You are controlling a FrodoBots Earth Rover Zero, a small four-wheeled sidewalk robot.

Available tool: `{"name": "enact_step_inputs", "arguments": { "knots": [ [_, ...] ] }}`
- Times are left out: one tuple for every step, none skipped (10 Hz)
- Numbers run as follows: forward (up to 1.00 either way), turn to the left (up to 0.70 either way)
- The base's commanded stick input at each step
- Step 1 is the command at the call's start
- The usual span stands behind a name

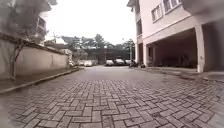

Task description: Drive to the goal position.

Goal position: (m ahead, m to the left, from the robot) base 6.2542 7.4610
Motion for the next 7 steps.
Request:
{"name": "enact_step_inputs", "arguments": {
  "knots": [
    [0.5,0.0],
    [0.5,0.0],
    [0.5,0.0],
    [0.5,0.0],
    [0.5,0.0],
    [0.5,0.0],
    [0.5,0.0]
  ]
}}
